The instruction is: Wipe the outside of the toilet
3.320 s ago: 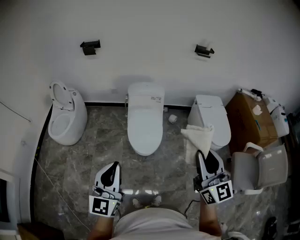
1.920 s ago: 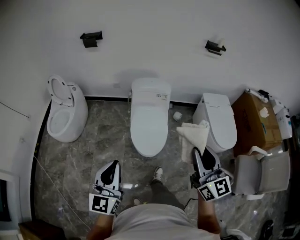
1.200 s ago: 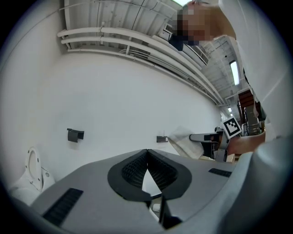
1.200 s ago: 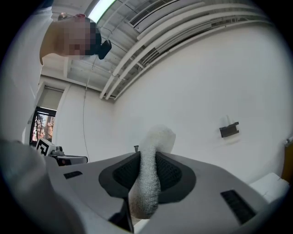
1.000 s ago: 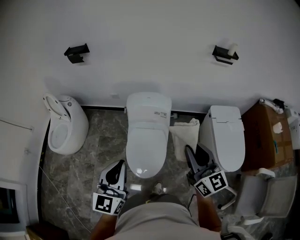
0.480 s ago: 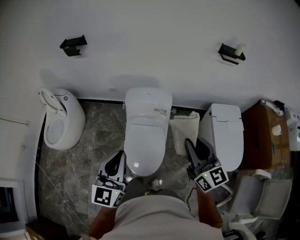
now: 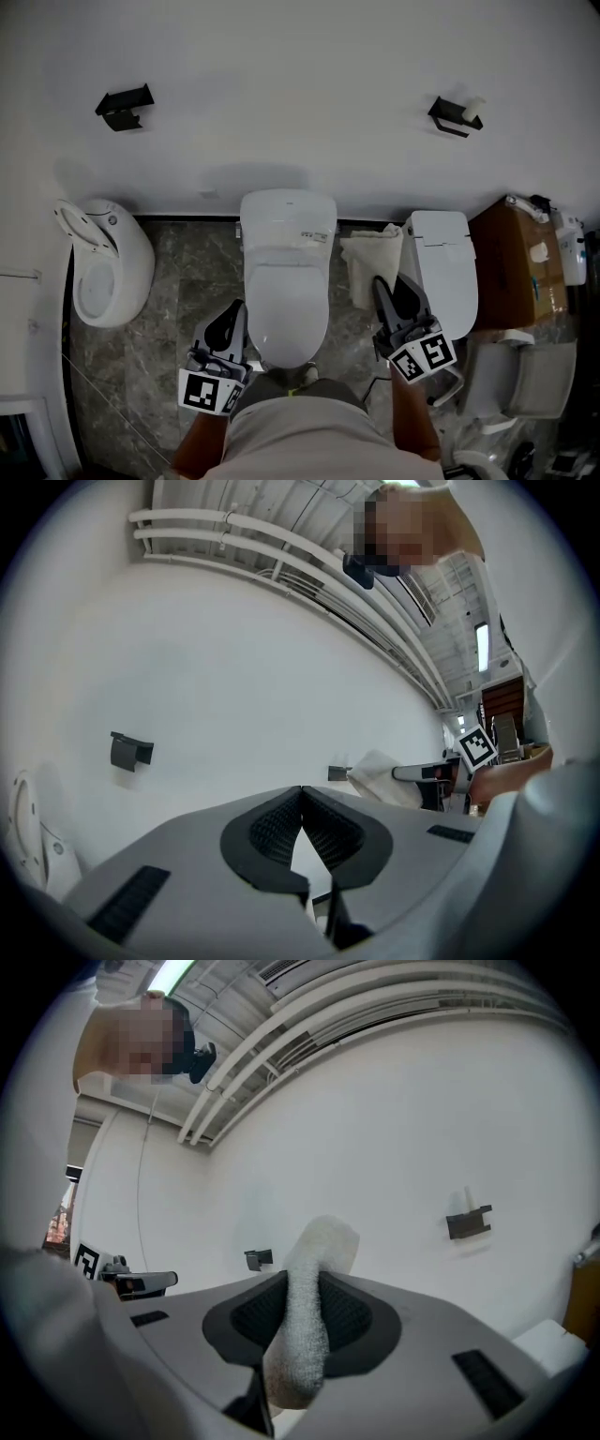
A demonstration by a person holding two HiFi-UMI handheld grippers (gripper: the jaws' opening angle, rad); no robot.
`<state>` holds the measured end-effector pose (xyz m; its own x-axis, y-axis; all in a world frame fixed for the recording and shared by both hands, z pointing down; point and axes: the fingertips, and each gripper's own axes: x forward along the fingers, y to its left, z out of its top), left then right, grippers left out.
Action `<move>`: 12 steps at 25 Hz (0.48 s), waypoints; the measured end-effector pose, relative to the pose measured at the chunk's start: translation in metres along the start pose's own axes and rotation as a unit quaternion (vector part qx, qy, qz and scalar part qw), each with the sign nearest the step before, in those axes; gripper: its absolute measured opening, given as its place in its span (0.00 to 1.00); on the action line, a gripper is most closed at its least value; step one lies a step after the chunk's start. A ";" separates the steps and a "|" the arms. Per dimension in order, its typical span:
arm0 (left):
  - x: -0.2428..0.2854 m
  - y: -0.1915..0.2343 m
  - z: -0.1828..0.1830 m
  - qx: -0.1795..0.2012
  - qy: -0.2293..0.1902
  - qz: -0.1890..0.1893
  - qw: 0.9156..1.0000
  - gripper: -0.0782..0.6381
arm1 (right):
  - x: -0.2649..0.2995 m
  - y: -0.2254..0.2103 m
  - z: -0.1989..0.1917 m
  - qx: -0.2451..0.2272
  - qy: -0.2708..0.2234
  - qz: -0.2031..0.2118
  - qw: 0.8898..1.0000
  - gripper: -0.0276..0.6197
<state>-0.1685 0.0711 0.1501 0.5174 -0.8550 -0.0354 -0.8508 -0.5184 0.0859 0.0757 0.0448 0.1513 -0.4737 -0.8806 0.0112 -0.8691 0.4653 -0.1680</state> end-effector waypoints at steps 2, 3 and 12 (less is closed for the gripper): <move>0.003 0.015 -0.008 -0.004 0.009 -0.004 1.000 0.13 | 0.009 -0.002 -0.007 0.008 0.003 -0.015 1.000 0.22; 0.006 0.020 -0.011 -0.006 0.014 -0.005 1.000 0.13 | 0.013 -0.004 -0.011 0.010 0.006 -0.020 1.000 0.22; 0.054 0.005 -0.048 -0.009 0.055 -0.015 0.998 0.13 | 0.030 -0.071 -0.059 0.087 0.030 -0.025 0.995 0.22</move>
<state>-0.1405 0.0224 0.1961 0.5497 -0.8323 0.0717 -0.8340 -0.5418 0.1045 0.1152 -0.0092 0.2215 -0.4417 -0.8934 0.0818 -0.8569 0.3931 -0.3335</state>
